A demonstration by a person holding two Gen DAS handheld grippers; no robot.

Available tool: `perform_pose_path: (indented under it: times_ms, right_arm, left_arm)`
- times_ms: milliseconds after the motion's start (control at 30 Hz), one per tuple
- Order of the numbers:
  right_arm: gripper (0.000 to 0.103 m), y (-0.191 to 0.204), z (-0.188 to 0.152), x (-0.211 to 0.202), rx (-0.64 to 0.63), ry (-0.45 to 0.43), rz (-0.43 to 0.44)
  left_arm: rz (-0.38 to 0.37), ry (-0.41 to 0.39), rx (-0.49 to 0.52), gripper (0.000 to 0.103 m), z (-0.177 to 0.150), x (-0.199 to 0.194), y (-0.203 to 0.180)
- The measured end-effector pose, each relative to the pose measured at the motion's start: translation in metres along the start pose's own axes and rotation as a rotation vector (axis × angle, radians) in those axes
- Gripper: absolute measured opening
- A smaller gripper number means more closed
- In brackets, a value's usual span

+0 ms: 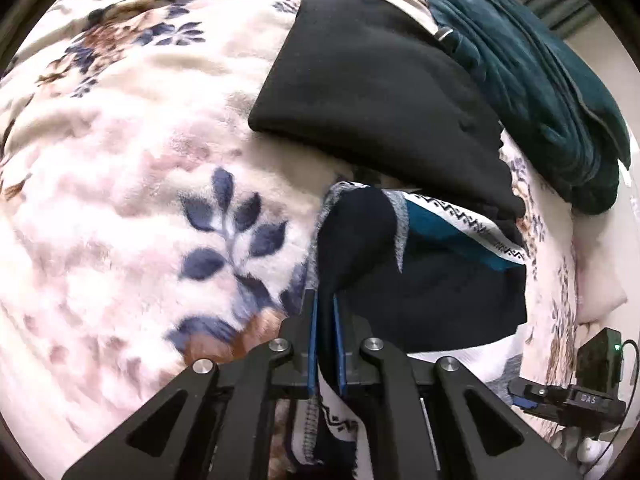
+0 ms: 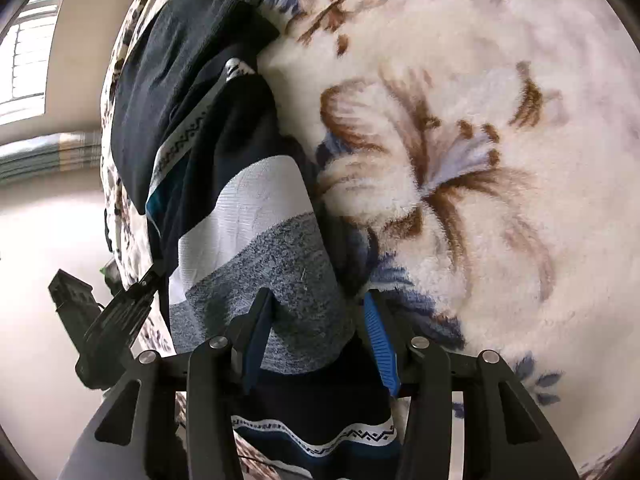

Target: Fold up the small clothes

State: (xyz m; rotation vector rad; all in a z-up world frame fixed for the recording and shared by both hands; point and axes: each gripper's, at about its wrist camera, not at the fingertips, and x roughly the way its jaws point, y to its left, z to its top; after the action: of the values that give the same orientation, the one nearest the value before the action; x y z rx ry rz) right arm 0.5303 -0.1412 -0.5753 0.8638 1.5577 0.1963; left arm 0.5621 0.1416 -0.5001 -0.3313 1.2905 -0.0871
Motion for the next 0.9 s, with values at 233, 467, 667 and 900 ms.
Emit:
perform_pose_path:
  times_ms: [233, 467, 667, 900]
  right_arm:
    - [0.016, 0.004, -0.003, 0.002, -0.013, -0.02, -0.033]
    - [0.02, -0.004, 0.0, -0.026, 0.009, -0.026, 0.031]
    - [0.059, -0.021, -0.028, -0.015, 0.026, 0.047, 0.019]
    - [0.029, -0.022, -0.044, 0.01, 0.069, 0.063, 0.027]
  left_arm:
    - [-0.007, -0.012, 0.023, 0.006, 0.002, -0.011, -0.002]
    - [-0.1, 0.009, -0.044, 0.034, -0.014, -0.024, -0.001]
    - [-0.144, 0.122, -0.131, 0.037, -0.049, -0.006, -0.002]
    - [-0.013, 0.031, 0.021, 0.011, -0.048, -0.001, -0.008]
